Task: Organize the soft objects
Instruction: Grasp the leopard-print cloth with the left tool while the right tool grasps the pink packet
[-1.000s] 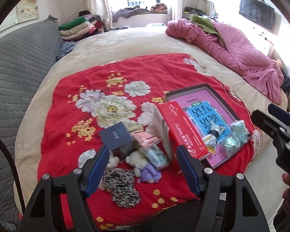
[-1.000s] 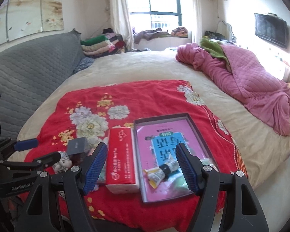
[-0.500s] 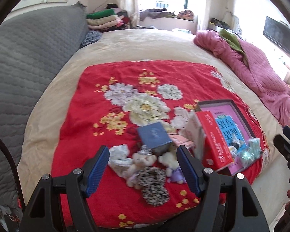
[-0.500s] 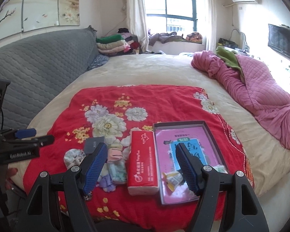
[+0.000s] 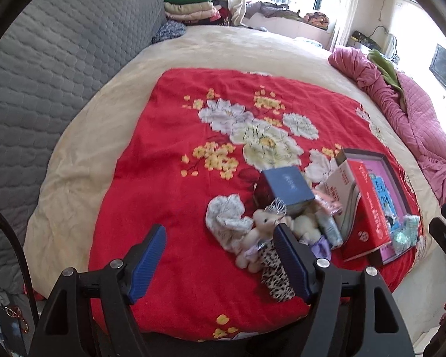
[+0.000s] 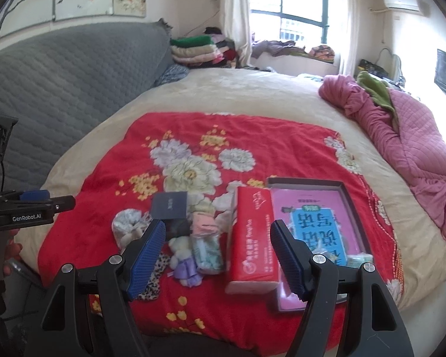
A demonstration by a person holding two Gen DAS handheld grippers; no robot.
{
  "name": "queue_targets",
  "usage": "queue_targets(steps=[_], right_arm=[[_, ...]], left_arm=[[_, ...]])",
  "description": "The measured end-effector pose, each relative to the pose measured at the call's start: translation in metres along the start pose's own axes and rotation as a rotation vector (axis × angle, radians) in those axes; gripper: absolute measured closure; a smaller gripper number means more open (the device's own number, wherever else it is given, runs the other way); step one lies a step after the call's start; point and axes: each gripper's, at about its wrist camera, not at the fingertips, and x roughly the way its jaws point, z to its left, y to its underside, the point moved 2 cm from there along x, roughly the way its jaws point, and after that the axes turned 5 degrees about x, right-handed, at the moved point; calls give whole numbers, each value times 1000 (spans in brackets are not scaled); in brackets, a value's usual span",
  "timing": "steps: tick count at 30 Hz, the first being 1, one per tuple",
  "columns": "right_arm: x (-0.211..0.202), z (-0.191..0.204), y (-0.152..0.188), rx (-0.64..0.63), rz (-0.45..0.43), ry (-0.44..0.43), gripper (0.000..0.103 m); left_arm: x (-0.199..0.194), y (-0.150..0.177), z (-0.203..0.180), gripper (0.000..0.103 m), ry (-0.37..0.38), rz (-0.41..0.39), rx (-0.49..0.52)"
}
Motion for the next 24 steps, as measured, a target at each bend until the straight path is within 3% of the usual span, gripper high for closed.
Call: queue_targets(steps=[9, 24], right_arm=[[28, 6, 10, -32, 61, 10, 29], [89, 6, 24, -89, 181, 36, 29]], left_arm=[[43, 36, -9, 26, 83, 146, 16], [97, 64, -45, 25, 241, 272, -3]])
